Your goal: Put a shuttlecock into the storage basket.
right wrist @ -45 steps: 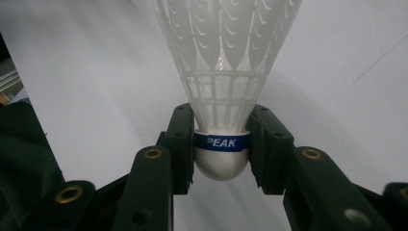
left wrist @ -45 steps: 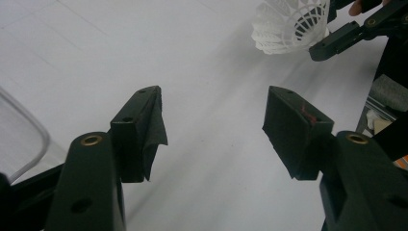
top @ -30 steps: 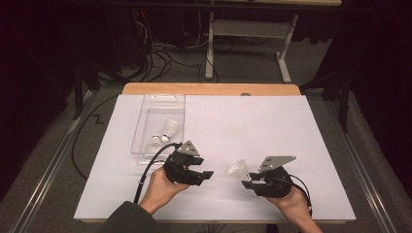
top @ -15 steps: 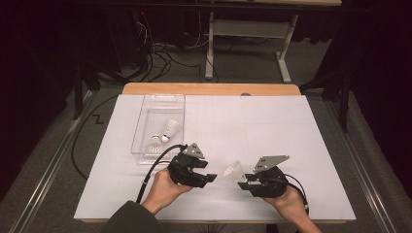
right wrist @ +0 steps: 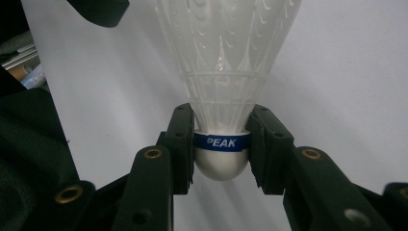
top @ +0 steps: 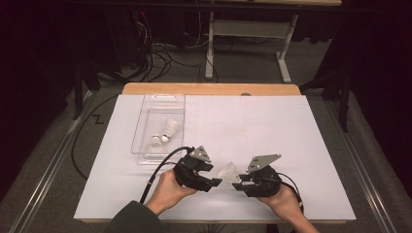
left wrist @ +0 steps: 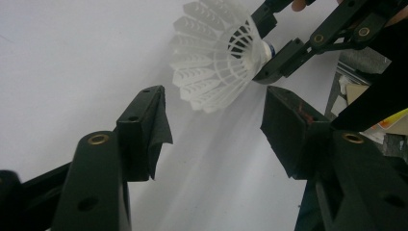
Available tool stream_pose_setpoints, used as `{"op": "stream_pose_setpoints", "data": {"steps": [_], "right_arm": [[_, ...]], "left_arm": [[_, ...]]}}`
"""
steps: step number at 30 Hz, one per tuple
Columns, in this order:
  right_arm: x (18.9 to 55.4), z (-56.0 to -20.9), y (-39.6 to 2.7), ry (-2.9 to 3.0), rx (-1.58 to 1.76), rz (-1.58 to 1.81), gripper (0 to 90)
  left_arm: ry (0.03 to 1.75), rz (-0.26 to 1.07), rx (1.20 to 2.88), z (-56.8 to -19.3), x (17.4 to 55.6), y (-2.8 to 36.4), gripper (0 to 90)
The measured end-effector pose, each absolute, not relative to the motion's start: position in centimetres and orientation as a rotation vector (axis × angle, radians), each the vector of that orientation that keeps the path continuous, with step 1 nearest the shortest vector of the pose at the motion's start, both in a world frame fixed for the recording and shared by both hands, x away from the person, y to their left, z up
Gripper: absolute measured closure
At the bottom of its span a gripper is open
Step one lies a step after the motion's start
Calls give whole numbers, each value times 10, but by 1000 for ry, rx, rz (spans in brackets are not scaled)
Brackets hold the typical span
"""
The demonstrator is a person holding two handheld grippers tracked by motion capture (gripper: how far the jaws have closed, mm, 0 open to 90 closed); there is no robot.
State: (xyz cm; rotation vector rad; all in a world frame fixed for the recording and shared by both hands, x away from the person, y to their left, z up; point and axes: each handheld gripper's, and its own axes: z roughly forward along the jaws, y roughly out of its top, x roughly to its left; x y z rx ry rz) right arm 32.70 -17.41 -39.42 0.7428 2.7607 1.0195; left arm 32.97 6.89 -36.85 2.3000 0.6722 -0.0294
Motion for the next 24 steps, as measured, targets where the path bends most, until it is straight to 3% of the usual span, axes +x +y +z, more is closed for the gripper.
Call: {"op": "stream_pose_setpoints", "data": {"steps": [24], "right_arm": [[327,-394,-155,2808,679,1028,657]], "left_arm": [[614,-90,2331,-367,328,67,638]]}}
